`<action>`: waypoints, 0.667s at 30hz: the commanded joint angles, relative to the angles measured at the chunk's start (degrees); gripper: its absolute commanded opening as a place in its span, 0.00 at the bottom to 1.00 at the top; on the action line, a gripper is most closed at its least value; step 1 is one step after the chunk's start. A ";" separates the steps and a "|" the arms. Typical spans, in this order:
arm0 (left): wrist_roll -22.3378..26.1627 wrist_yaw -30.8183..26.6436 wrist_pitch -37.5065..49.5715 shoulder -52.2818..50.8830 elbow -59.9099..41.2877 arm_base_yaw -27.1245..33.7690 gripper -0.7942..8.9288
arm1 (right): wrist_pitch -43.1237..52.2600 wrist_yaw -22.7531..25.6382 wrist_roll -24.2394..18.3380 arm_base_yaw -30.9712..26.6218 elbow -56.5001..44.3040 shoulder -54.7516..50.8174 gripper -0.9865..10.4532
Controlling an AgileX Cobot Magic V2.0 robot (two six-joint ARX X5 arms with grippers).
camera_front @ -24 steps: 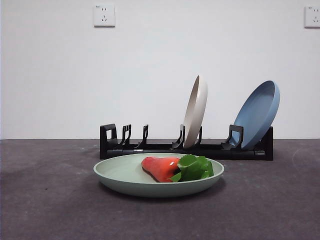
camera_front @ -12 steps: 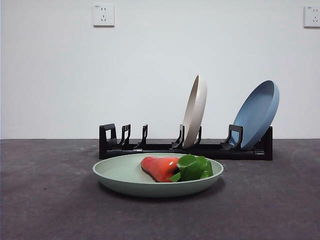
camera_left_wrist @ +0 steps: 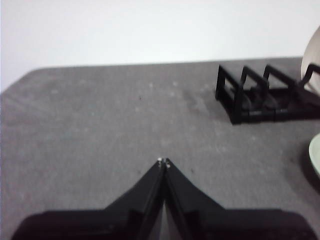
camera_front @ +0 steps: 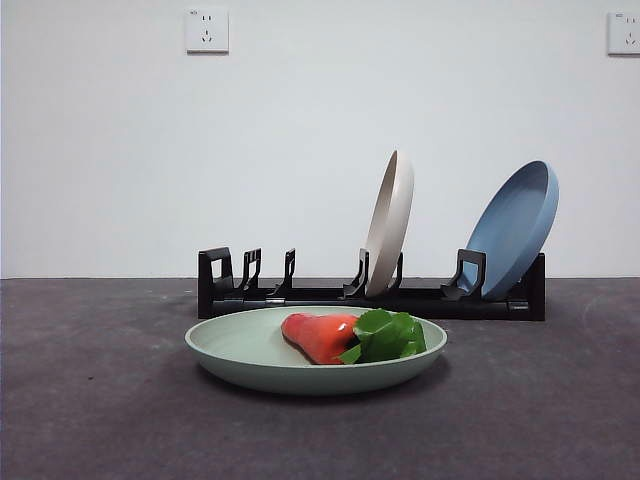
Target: Take the green plate from the plate rack,put the plate on the table,take the carrot from the table,put the carrot in the plate
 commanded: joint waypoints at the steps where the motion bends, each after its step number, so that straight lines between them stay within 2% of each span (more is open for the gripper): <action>1: -0.66 0.33 -2.54 -0.68 -0.59 0.24 0.08 | 0.33 0.17 -0.07 0.11 -0.22 -0.11 0.09; 4: -2.05 0.57 -4.61 -1.14 -0.59 0.22 0.08 | 0.33 0.17 -0.07 0.11 -0.22 -0.13 0.09; 20: -2.05 0.44 -4.57 -1.31 -0.59 0.22 0.08 | 0.33 0.20 -0.07 0.11 -0.22 -0.11 0.09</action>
